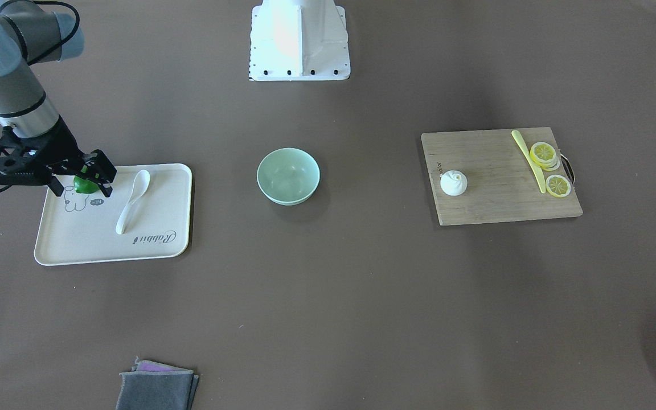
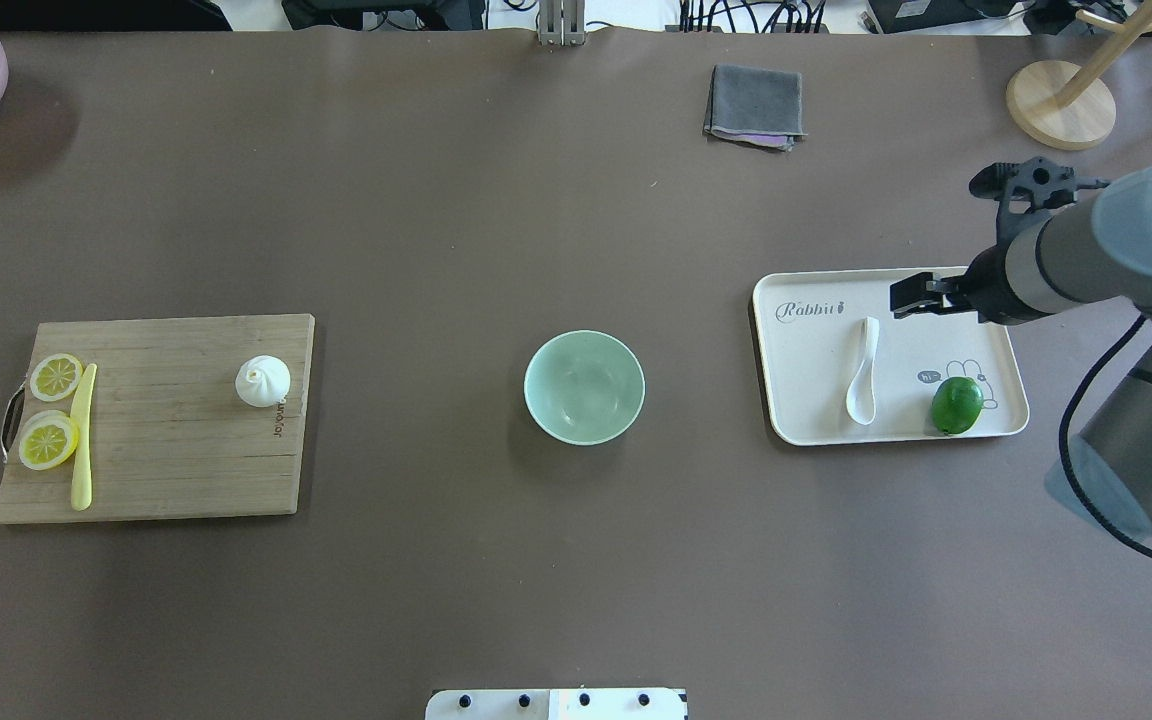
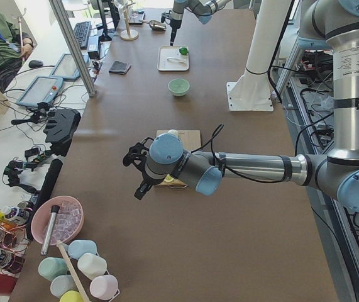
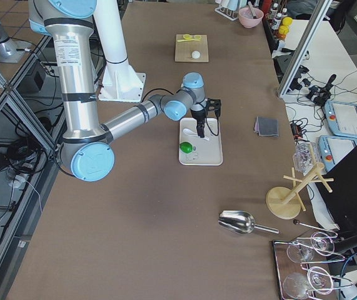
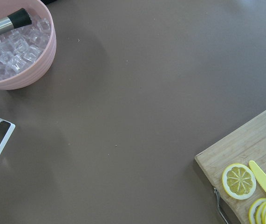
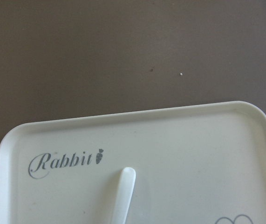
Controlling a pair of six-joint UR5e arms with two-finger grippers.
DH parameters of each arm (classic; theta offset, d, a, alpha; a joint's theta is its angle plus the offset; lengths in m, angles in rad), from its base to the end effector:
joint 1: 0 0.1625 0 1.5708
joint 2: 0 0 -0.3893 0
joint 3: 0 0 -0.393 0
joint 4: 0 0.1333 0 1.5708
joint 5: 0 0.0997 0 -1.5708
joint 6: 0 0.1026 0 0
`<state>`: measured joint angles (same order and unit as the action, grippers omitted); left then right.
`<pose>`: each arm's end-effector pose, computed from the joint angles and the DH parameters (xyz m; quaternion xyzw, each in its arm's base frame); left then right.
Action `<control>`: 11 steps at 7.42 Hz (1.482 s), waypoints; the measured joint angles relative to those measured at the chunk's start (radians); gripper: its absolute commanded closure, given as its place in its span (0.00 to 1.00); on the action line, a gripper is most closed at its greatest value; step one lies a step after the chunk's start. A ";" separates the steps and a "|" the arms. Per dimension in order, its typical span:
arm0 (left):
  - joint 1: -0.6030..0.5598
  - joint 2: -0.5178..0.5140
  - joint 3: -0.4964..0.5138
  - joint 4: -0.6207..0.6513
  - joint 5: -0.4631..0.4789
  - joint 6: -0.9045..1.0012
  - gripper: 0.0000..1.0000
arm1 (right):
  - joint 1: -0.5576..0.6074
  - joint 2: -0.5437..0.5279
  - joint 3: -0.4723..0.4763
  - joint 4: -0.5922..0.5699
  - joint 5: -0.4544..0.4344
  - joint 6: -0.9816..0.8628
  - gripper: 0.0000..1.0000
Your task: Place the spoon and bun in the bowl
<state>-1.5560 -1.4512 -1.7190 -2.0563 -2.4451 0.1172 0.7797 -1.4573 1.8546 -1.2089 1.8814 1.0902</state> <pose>-0.0477 -0.4663 0.5461 0.2510 0.3971 0.1652 0.8672 -0.3166 -0.4564 0.3995 0.0996 -0.3804 0.0800 0.9159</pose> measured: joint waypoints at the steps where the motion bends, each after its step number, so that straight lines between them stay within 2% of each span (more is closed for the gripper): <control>1: 0.000 0.000 0.000 -0.007 0.000 -0.001 0.01 | -0.056 0.012 -0.051 0.065 -0.052 0.068 0.18; 2: 0.000 0.000 0.001 -0.010 0.000 -0.002 0.01 | -0.099 0.024 -0.088 0.104 -0.097 0.127 0.23; 3: 0.001 0.000 0.001 -0.011 -0.001 -0.002 0.01 | -0.130 0.036 -0.114 0.122 -0.133 0.171 0.32; 5: 0.003 0.000 0.001 -0.012 -0.001 -0.002 0.01 | -0.152 0.050 -0.138 0.139 -0.162 0.223 0.54; 8: 0.006 0.000 0.001 -0.012 0.000 -0.002 0.01 | -0.151 0.050 -0.132 0.146 -0.167 0.262 0.93; 9: 0.008 0.000 0.001 -0.011 0.000 -0.002 0.01 | -0.151 0.050 -0.131 0.146 -0.167 0.272 1.00; 11: 0.013 0.000 0.001 -0.011 0.000 -0.003 0.01 | -0.152 0.052 -0.115 0.145 -0.174 0.297 1.00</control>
<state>-1.5432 -1.4512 -1.7181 -2.0678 -2.4455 0.1140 0.6276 -1.4053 1.7394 -1.0642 1.7075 1.3870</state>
